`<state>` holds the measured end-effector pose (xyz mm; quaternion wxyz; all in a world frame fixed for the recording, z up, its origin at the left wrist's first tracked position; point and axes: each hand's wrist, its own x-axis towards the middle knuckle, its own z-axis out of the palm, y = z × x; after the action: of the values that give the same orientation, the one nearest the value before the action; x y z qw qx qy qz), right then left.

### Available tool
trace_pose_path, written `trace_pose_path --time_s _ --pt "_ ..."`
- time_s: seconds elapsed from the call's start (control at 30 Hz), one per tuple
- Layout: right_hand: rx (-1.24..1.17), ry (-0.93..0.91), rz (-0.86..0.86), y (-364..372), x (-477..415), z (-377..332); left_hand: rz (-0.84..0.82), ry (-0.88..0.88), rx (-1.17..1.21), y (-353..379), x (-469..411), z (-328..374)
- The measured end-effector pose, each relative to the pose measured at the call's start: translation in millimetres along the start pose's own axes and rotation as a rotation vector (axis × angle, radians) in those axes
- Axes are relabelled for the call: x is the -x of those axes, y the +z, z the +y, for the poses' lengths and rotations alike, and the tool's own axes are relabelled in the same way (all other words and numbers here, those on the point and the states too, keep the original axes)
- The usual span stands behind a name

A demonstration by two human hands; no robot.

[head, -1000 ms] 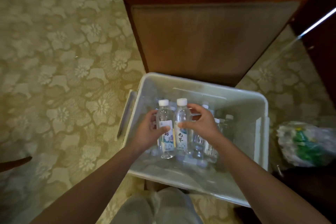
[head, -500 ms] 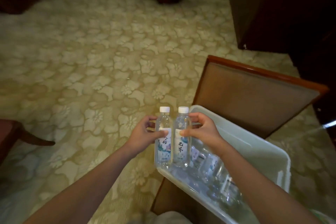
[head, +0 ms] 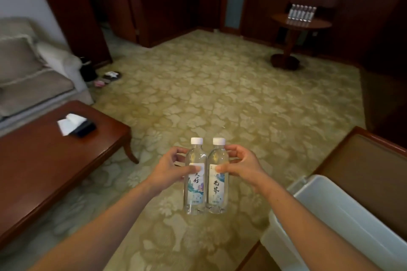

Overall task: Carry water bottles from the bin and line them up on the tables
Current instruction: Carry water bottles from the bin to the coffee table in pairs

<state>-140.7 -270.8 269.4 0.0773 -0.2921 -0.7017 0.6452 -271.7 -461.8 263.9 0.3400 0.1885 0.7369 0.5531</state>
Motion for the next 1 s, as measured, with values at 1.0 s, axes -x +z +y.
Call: trace_pose_path --time_s 1.0 --pt "0.269 -0.248 -0.909 480 -42 -111 0.896 -0.054 0.065 -367 212 -113"
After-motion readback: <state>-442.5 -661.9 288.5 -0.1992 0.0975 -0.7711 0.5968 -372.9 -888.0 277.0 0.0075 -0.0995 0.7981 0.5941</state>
